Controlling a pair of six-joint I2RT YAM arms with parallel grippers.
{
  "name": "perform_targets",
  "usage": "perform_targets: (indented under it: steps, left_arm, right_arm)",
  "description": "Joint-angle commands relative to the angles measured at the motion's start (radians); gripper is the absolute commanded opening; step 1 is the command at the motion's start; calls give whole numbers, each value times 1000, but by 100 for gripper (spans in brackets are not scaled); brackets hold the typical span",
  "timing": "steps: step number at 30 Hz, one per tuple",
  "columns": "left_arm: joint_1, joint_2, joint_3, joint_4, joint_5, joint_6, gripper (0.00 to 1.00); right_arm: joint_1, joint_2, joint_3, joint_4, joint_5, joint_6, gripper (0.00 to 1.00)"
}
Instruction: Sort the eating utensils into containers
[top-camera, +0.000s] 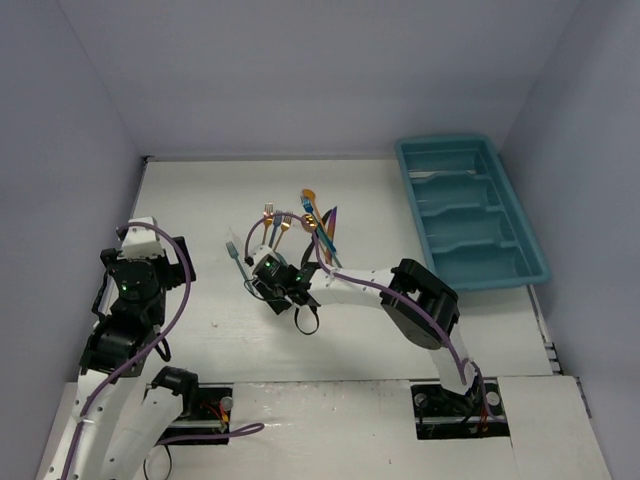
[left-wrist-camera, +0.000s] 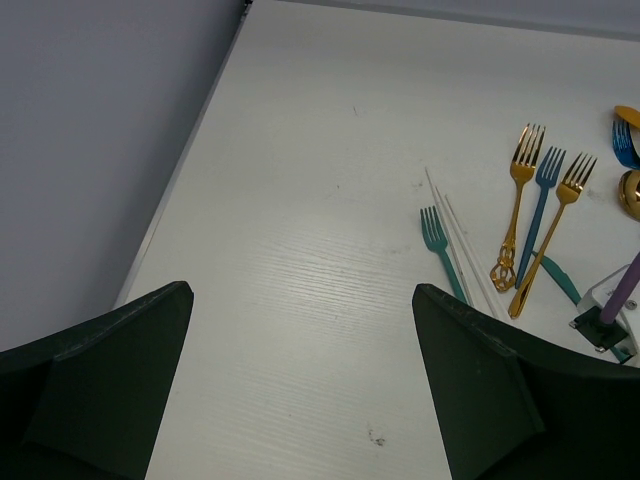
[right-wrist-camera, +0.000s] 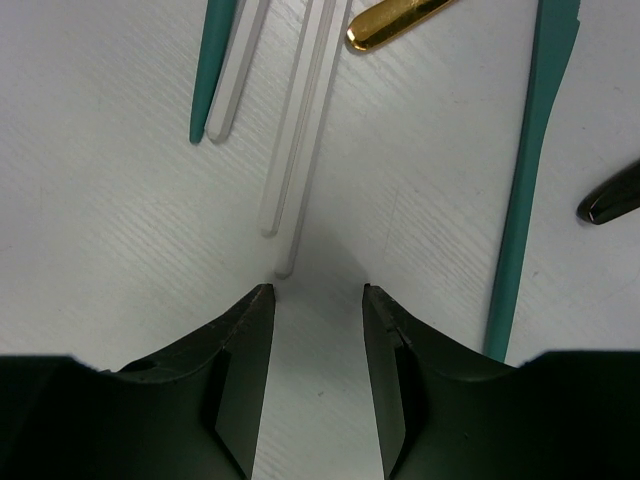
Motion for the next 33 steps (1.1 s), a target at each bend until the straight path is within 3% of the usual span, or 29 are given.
perform_targets:
  steps: [1, 21, 33]
  left_arm:
    - [-4, 3, 11, 38, -2, -3, 90]
    - [-4, -7, 9, 36, -2, -3, 90]
    - [-4, -7, 8, 37, 0, -3, 90]
  right_arm:
    - [12, 5, 60, 18, 28, 13, 38]
    - [-12, 20, 42, 7, 157, 35, 34]
    - [-17, 78, 111, 3, 51, 6, 33]
